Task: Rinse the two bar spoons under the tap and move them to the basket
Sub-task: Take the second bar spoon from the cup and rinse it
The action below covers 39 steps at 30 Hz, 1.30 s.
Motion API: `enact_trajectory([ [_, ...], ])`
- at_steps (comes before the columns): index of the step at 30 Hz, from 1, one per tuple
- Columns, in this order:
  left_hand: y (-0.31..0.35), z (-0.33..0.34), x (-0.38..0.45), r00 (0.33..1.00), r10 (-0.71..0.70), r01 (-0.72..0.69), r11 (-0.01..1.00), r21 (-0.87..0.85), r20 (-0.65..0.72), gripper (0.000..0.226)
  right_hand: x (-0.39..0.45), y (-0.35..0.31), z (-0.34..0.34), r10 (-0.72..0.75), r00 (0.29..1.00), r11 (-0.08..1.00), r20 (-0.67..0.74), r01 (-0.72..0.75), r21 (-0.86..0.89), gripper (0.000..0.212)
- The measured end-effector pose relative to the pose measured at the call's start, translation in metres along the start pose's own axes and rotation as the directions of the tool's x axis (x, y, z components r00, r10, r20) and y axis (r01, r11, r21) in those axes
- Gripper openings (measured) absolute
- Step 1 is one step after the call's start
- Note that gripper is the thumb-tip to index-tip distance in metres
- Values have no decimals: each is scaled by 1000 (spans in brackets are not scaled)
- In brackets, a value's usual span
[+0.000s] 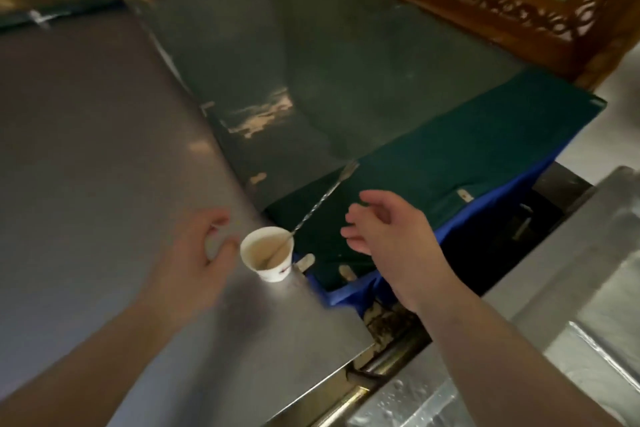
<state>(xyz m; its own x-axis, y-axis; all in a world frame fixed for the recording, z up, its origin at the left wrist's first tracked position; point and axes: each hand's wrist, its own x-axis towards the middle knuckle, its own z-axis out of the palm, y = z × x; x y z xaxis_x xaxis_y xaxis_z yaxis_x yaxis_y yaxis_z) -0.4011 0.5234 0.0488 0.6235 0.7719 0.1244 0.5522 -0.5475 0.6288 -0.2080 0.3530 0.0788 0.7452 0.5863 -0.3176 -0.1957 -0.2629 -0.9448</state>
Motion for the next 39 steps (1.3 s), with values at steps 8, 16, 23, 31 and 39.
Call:
enact_trajectory([
  [8,-27,23,-9,969,9,-56,981,184,248,73,27,-10,35,-17,999,999,-29,18,29,24],
  [16,-31,29,-4,980,26,-57,986,154,195,64,25,-8,38,-11,998,999,-55,14,48,30],
  [23,-31,29,-4,979,17,-50,987,155,205,64,14,0,32,12,990,986,-138,11,165,30],
  [31,-25,26,-3,975,-6,-36,983,181,223,65,-1,-1,15,170,970,899,-175,-79,432,29],
  [39,-12,20,-8,986,43,-71,983,169,160,77,-15,9,-6,201,967,833,-155,-85,546,27],
])
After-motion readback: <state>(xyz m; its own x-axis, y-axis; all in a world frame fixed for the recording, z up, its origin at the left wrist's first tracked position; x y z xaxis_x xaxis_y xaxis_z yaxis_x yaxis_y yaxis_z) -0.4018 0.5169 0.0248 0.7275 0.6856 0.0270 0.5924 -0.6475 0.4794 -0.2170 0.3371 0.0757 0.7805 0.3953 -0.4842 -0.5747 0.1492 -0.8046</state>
